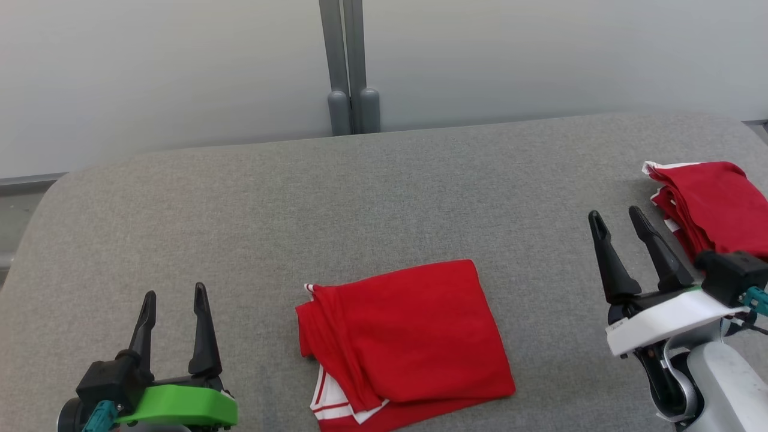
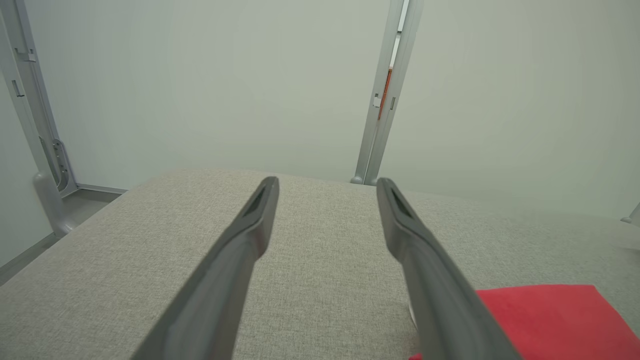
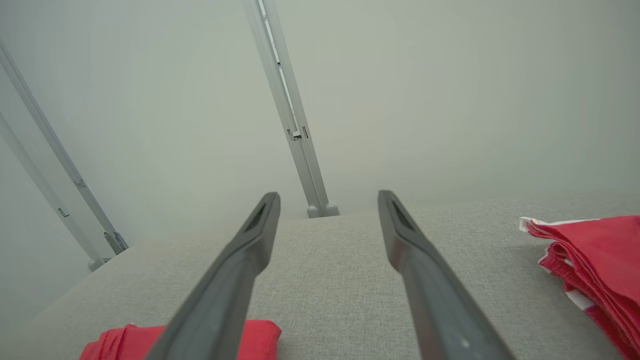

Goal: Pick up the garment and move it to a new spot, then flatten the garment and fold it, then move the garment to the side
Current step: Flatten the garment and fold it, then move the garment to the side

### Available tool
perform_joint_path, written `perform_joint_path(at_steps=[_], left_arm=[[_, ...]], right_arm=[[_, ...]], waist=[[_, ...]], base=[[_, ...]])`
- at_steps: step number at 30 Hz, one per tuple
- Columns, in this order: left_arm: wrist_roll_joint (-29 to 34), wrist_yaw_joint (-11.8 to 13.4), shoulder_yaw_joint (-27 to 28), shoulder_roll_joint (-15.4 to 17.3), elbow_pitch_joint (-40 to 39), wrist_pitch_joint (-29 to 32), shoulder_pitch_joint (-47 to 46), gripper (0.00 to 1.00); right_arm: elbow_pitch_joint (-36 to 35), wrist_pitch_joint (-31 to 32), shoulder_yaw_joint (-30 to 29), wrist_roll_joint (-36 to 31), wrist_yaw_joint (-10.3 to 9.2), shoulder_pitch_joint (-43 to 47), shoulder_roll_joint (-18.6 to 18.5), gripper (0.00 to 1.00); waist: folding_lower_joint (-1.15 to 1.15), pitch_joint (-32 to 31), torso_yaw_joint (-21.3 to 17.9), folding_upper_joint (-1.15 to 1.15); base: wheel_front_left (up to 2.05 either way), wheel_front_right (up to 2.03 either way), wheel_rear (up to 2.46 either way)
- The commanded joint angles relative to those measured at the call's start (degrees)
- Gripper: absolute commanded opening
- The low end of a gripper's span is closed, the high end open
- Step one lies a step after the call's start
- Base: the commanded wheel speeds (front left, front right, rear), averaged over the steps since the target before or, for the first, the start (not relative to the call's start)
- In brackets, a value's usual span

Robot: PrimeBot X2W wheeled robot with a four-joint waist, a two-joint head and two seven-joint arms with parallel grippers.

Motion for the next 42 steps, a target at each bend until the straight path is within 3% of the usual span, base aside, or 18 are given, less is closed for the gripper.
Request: perform_joint_path(at_steps=[1, 11, 29, 42], left_arm=[[0.54, -0.34, 0.5, -0.11, -0.01, -0.14, 0.45, 1.0], [3.18, -1.42, 1.62, -0.92, 0.69, -0.14, 0.85, 1.0], [5.44, -2.63, 2.29, -1.88, 0.89, -0.14, 0.45, 1.0], [6.33, -3.36, 1.25, -2.14, 1.74, -0.14, -1.55, 1.0]], right_arm=[[0.22, -0.11, -1.29, -1.96, 0.02, 1.12, 0.49, 1.0], [0.86, -0.12, -5.33, -8.93, 0.02, 4.73, 3.29, 1.0], [5.12, 0.11, -2.05, -11.25, 0.03, 2.9, 3.61, 1.0], [18.65, 14.79, 9.73, -0.83, 0.03, -6.92, 4.79, 1.0]], waist=[[0.0, 0.28, -0.33, 0.0], [0.0, 0.67, -0.09, 0.0], [0.0, 0.66, 1.34, 0.0], [0.0, 2.68, 6.7, 0.0]], base=[[0.0, 0.0, 0.0], [0.0, 0.0, 0.0], [0.0, 0.0, 0.0], [0.0, 0.0, 0.0]])
